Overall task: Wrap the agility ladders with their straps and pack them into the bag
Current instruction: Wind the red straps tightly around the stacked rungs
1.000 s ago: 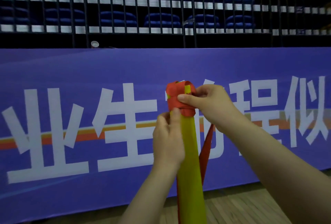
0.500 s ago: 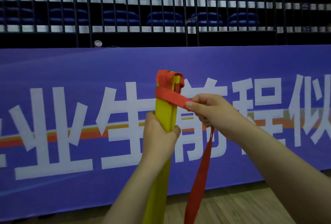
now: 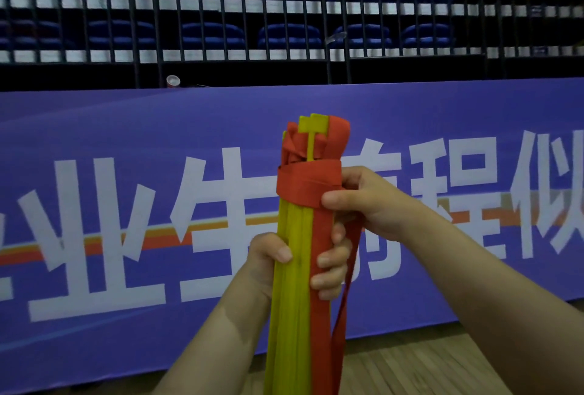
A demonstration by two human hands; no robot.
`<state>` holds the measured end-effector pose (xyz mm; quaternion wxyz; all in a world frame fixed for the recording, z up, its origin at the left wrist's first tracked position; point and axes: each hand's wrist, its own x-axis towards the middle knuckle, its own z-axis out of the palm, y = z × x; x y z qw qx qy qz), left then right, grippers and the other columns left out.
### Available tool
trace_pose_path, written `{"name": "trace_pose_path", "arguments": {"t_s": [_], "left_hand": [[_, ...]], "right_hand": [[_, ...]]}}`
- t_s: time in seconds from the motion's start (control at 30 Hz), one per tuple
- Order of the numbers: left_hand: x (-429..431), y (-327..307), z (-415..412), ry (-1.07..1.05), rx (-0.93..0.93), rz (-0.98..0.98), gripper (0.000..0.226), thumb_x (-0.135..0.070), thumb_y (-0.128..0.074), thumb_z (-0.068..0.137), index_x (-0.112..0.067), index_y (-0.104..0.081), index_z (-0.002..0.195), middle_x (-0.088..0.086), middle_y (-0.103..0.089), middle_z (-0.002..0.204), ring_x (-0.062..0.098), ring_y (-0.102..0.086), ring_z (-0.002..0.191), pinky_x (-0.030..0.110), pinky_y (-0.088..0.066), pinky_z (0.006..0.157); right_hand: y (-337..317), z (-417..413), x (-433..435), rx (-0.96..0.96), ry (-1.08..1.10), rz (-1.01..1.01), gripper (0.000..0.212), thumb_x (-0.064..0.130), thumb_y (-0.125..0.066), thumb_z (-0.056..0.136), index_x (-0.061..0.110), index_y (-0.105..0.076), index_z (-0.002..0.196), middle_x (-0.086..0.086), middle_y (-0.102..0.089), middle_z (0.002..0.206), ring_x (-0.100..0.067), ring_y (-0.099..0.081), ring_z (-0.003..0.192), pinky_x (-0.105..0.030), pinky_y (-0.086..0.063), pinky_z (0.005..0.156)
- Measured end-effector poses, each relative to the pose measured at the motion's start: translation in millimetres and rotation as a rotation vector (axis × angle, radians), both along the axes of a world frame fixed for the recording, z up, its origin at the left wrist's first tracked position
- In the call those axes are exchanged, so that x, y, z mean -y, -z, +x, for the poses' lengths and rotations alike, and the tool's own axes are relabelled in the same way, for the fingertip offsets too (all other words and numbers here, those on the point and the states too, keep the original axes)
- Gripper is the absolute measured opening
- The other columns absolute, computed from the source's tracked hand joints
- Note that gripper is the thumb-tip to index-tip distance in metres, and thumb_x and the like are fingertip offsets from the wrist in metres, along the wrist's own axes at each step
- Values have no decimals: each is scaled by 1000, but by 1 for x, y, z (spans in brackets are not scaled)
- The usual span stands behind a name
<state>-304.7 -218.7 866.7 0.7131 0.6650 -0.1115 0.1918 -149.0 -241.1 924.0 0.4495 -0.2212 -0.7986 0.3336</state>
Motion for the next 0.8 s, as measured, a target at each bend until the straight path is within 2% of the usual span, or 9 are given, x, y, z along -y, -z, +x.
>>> {"name": "trace_pose_path", "arguments": {"t_s": [0.13,0.23,0.3,0.37,0.43,0.53,0.6,0.7,0.8], "left_hand": [[-3,-5,-8,-102,42,-72,56,-19,-63,72,4,-53,121,16,-63,105,29,-65,89,38,-51,79],[3,0,-16,-711,75,-9,65,-26,-76,60,-8,-60,121,11,-70,106,28,-68,94,43,-57,76],[13,10,-8,-1127,25,142,62,-25,-76,69,-22,-51,126,-5,-70,99,13,-70,87,29,-56,65],[28,20,12,-1369,-25,350,63,-26,-78,72,-32,-40,122,-11,-66,92,5,-67,80,17,-53,59],[30,26,32,-1538,9,379,66,-23,-80,72,-30,-34,118,-9,-61,90,7,-64,74,14,-49,52],[23,23,34,-1573,66,229,50,-18,-77,76,-24,-39,108,-4,-59,81,5,-62,61,15,-47,46],[18,22,27,-1532,88,204,40,-10,-74,77,-25,-45,100,0,-58,77,6,-61,60,22,-51,51],[17,18,16,-1468,24,245,40,-5,-74,75,-27,-50,98,-2,-56,76,15,-59,70,27,-49,60],[21,10,5,-1302,-14,204,45,0,-75,61,-16,-58,99,1,-53,73,14,-54,65,24,-45,56]], "right_hand": [[-2,-11,14,-88,113,13,7,19,-72,78,19,-69,85,9,-67,59,-2,-57,46,-15,-45,47],[-4,-19,18,-153,391,82,14,25,-69,84,12,-70,86,10,-68,58,2,-61,50,-12,-48,48],[-3,-25,13,-85,691,196,28,40,-72,78,13,-68,72,5,-65,57,-3,-60,49,-17,-50,50],[-1,-33,10,-26,859,246,40,50,-72,73,12,-61,63,1,-62,57,-8,-57,50,-25,-50,52],[3,-43,11,63,908,303,45,57,-70,71,14,-60,67,0,-63,63,-10,-60,57,-28,-52,55],[0,-39,16,165,774,296,45,58,-70,71,14,-66,81,3,-65,67,-9,-63,63,-25,-53,56],[-6,-20,22,171,566,180,35,49,-68,77,17,-68,91,9,-58,58,-1,-53,52,-18,-44,51],[-9,9,23,143,415,76,19,36,-67,82,17,-66,86,-3,-45,60,-10,-38,52,-22,-36,51],[-4,14,16,47,373,76,27,38,-69,75,16,-57,85,0,-44,58,-9,-37,52,-21,-37,51]]}}
